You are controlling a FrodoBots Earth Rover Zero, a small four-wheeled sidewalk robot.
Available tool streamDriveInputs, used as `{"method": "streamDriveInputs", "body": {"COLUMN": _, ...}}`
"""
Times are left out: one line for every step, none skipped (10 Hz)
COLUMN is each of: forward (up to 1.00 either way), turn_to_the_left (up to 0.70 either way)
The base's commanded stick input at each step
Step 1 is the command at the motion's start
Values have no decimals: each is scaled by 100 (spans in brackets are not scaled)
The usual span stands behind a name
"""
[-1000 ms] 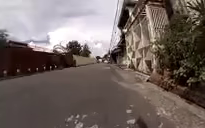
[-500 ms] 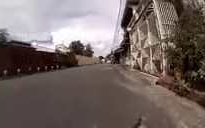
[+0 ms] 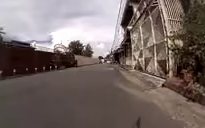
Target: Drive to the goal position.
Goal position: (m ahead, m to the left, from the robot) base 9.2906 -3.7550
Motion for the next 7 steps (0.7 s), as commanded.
{"method": "streamDriveInputs", "body": {"forward": 70, "turn_to_the_left": 0}}
{"method": "streamDriveInputs", "body": {"forward": 70, "turn_to_the_left": 0}}
{"method": "streamDriveInputs", "body": {"forward": 70, "turn_to_the_left": 0}}
{"method": "streamDriveInputs", "body": {"forward": 70, "turn_to_the_left": 0}}
{"method": "streamDriveInputs", "body": {"forward": 70, "turn_to_the_left": 0}}
{"method": "streamDriveInputs", "body": {"forward": 70, "turn_to_the_left": 0}}
{"method": "streamDriveInputs", "body": {"forward": 70, "turn_to_the_left": 0}}
